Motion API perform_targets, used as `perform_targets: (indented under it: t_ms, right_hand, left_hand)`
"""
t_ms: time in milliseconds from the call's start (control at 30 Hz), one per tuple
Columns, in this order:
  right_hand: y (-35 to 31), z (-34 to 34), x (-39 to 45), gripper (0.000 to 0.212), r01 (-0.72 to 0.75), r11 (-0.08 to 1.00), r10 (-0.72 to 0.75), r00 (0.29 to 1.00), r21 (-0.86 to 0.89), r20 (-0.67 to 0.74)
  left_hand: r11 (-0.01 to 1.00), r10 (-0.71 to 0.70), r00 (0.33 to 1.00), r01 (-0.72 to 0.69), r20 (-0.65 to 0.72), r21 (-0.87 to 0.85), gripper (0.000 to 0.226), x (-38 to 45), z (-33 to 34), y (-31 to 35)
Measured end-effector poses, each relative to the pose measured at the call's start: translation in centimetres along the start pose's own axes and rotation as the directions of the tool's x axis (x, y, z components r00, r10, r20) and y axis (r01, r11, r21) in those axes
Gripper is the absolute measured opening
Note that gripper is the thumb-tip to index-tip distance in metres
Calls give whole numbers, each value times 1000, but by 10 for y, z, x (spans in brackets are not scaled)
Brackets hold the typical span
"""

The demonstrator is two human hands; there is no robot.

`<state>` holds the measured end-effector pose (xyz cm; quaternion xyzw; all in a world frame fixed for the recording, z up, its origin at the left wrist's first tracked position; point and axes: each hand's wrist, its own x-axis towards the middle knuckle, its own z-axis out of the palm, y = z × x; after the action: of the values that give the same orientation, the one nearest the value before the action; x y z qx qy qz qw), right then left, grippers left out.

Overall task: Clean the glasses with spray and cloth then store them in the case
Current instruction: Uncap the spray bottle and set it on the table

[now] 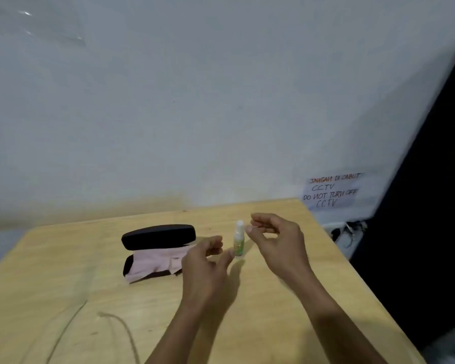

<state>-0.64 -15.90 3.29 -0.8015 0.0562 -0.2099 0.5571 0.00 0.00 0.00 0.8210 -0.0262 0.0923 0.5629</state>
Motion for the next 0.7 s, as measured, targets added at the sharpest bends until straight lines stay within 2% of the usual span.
perform_targets:
  t_ms: [167, 500, 700]
  right_hand:
    - [11, 13, 12, 31, -18, 999, 19, 999, -27, 35]
    - [17, 25, 12, 14, -45, 996, 41, 997, 77, 61]
    - [8, 23, -6, 12, -20, 997, 14, 998, 80, 67]
  left_hand:
    - [1000, -12, 999, 12, 50, -9, 46, 16, 18, -7]
    - [990, -1, 999, 8, 51, -143, 9, 17, 26, -3]
    - [990, 49, 998, -45, 32, -131, 25, 1, 16, 12]
